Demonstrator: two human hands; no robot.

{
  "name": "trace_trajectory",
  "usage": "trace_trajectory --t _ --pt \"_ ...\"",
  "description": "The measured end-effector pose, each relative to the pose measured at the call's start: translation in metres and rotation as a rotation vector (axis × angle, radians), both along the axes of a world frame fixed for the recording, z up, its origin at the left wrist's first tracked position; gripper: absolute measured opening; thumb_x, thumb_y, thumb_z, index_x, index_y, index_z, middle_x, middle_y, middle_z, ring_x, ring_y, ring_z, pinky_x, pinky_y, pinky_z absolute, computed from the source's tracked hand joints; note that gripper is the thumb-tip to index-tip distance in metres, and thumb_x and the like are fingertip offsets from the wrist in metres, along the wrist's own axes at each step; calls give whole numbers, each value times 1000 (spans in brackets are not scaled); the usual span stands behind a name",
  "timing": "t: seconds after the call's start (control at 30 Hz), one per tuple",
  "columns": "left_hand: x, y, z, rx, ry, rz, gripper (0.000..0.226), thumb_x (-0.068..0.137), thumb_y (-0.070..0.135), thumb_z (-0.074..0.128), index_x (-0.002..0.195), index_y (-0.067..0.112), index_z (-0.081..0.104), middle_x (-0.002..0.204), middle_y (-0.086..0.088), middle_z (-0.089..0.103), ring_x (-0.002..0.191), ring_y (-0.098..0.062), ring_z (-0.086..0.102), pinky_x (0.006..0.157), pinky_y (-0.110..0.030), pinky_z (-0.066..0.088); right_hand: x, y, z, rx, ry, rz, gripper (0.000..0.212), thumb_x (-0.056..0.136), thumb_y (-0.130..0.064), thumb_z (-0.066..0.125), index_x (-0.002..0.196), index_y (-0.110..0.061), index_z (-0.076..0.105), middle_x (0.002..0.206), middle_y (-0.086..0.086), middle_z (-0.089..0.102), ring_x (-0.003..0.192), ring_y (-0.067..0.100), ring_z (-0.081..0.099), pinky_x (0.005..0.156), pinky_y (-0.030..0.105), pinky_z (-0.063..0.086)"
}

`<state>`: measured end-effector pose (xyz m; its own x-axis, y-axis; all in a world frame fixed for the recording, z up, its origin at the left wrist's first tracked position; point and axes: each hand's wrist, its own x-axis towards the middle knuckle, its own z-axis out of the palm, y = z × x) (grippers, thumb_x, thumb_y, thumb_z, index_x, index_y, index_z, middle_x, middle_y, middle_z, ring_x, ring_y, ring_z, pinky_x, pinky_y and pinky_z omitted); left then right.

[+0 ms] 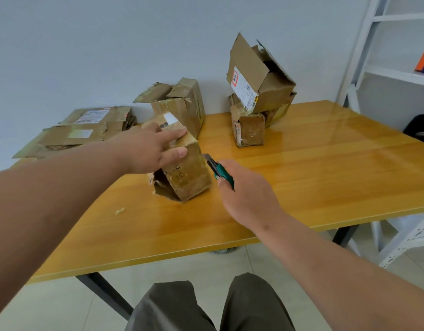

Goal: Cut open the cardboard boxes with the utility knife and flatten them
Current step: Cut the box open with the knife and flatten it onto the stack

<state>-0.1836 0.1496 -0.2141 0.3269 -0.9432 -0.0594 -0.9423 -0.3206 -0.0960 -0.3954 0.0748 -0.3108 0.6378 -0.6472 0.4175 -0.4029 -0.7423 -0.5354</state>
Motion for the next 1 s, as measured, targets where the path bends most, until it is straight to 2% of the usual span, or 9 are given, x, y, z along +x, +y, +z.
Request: trace_trajectory --t 0.13,0.2,0.3,0.43,0.53,0.73,0.87,1.0 --pt "-5 -16 -6 -37 -97 37 88 64 88 -1 146 57 2 146 -9 31 127 -38 41 99 -47 40 1 -3 0 -61 54 -35 41 102 -28 38 143 -30 43 104 -4 63 86 15 56 77 39 49" --pt "-8 -22 -6 -19 -102 54 89 62 89 -2 145 58 1 148 -9 29 130 -39 36 101 -49 37 1 -6 -1 -46 75 -61 45 103 -29 37 148 -30 37 108 -2 62 91 18 57 82 42 49" --pt "-10 -26 -9 -19 -103 71 84 65 87 2 144 59 2 149 -8 28 131 -40 31 102 -51 35 4 -12 -2 -62 38 -102 46 103 -27 39 148 -30 36 105 -1 61 89 18 57 78 41 51" --pt "-13 -31 -14 -52 -115 65 78 72 84 5 145 58 5 146 -8 30 129 -41 31 103 -51 32 7 -15 -5 -55 22 -119 47 102 -25 41 149 -28 36 94 -1 55 78 16 52 61 29 46" --pt "-17 -36 -15 -61 -144 52 80 71 84 0 146 57 6 145 -10 33 127 -41 32 103 -48 30 10 -17 -7 -44 30 -147 46 102 -23 43 147 -29 36 93 1 53 76 15 50 59 27 44" --pt "-19 -40 -14 -53 -171 32 83 70 82 -3 147 54 7 144 -12 34 125 -41 34 103 -47 28 20 -21 -3 68 92 -162 22 100 -21 42 120 -24 50 85 -2 54 77 18 55 65 38 55" --pt "-21 -40 -14 -50 -191 25 80 73 80 -3 148 53 8 143 -12 35 124 -39 35 102 -45 28 14 -24 -5 -8 236 -181 3 99 -24 42 98 -27 42 73 -7 48 66 14 52 51 33 43" --pt "-24 -43 -13 -48 -211 19 81 73 80 -3 148 52 8 143 -13 35 123 -39 36 101 -45 28 13 -24 -5 -89 315 -186 4 96 -24 44 95 -25 41 71 -5 50 65 17 55 55 33 39"
